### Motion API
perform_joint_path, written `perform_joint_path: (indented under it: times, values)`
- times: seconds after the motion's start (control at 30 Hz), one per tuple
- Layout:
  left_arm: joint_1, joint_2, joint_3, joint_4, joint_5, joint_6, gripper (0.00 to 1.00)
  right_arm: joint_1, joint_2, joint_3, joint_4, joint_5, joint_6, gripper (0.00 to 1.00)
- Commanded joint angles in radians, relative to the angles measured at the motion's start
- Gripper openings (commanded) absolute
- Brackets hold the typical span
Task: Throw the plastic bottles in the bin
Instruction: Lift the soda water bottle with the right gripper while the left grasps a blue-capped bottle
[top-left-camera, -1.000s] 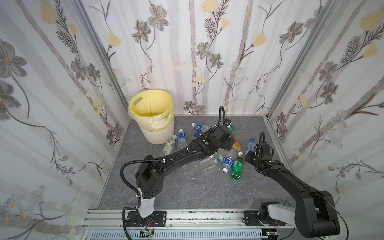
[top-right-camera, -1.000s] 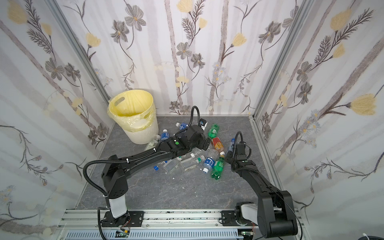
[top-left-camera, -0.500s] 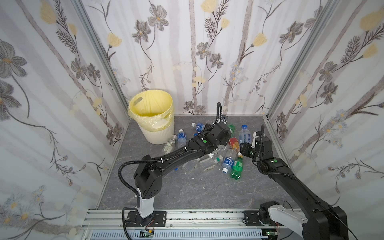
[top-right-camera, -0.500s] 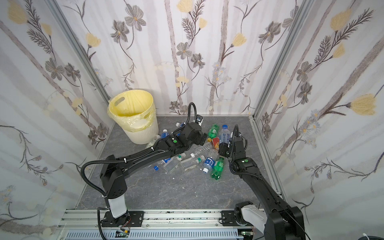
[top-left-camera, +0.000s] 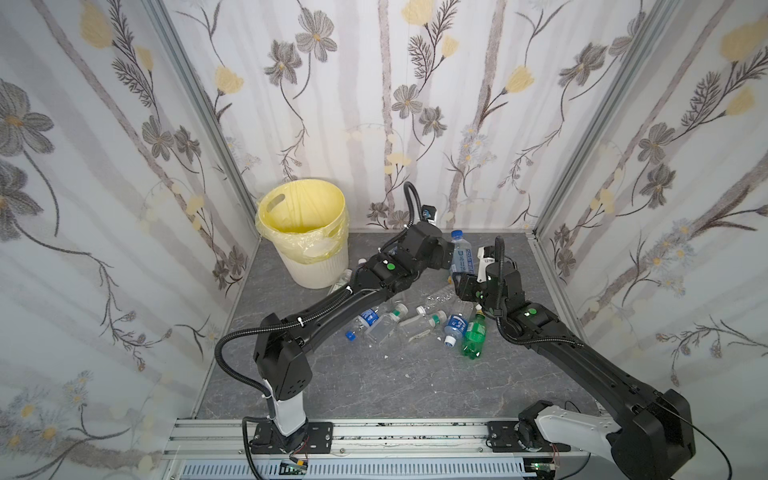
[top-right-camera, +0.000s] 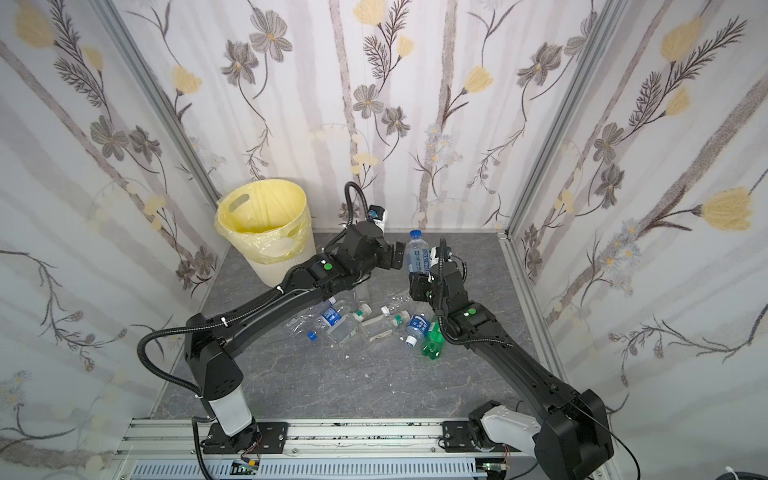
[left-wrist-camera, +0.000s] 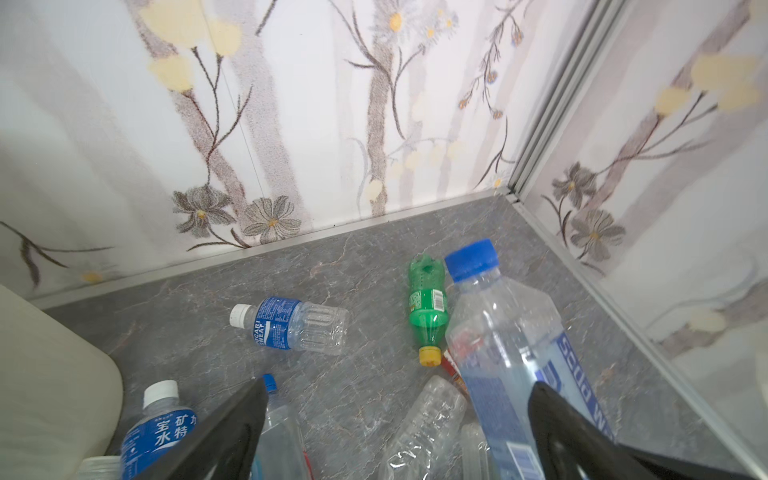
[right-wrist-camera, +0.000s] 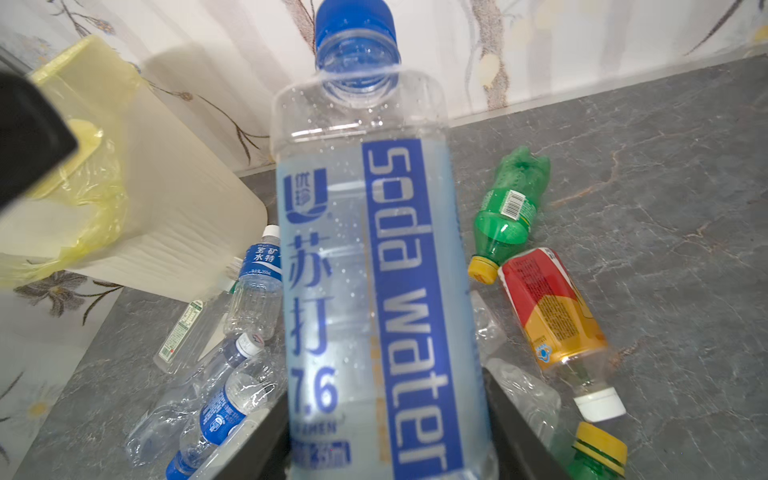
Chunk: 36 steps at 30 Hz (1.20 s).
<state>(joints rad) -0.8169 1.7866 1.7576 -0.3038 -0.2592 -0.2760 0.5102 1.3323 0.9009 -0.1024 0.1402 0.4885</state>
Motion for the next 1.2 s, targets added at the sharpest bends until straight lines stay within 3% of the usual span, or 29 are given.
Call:
perform_joint_path:
  times: [0.0,0.07,0.57,0.9,1.17]
  values:
    - [0.111,-0.006,0.009,-0.014,0.31,-0.273,1.0,0.027,0.02,0.031,0.076,0.039,-0.012,0.49]
    - [0.156,0.004,0.013,-0.011,0.422,-0.339,1.0,0.047,0.033,0.046,0.085,0.051,-0.017,0.5]
    - [0.163,0.017,0.043,0.02,0.596,-0.452,1.0,0.106,0.082,0.108,0.147,0.051,-0.023,0.49]
    - [0.162,0.044,0.053,0.035,0.604,-0.468,1.0,0.138,0.112,0.142,0.166,0.03,-0.019,0.49]
    - [0.162,0.062,0.082,0.043,0.614,-0.468,0.84,0.154,0.12,0.15,0.173,0.033,-0.019,0.49]
